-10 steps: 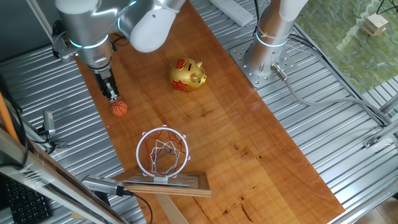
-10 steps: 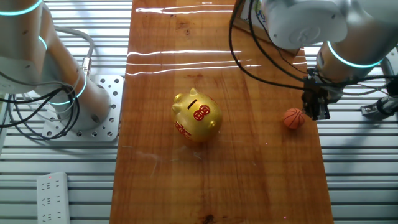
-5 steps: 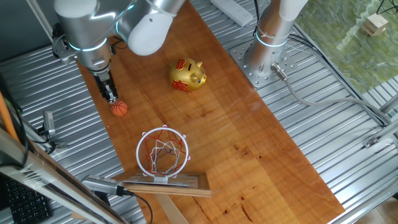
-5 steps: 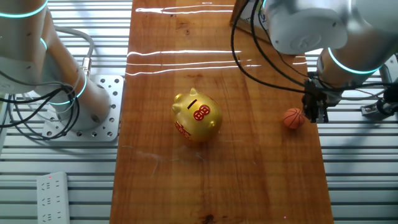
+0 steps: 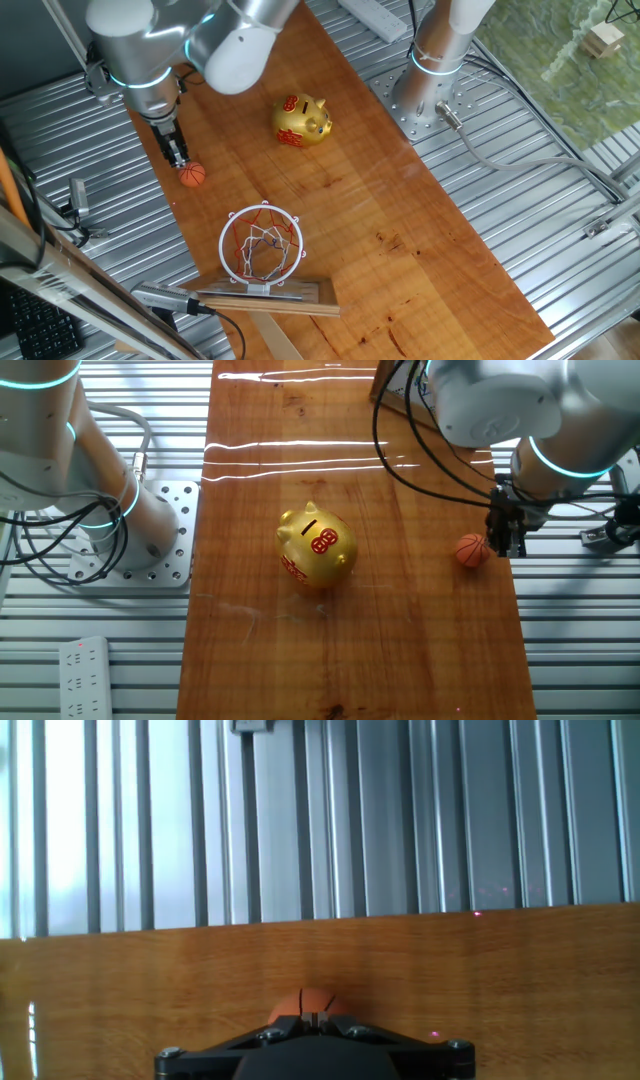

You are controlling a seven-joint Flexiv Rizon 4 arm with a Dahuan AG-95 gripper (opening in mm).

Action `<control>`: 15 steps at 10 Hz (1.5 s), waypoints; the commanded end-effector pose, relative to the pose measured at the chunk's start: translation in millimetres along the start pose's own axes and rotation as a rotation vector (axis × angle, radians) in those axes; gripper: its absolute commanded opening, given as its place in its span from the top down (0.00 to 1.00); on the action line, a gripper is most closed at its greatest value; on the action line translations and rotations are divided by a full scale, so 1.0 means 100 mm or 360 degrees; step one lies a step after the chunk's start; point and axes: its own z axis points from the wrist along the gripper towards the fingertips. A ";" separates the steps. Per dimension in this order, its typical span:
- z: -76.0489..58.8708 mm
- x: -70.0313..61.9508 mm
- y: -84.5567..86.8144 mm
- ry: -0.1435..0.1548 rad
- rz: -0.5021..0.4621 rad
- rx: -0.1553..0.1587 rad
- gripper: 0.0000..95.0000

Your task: Grab a basketball, release it and shoot it into the basket

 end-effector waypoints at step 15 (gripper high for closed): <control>0.05 -0.01 0.06 -0.0042 -0.0098 0.0008 0.00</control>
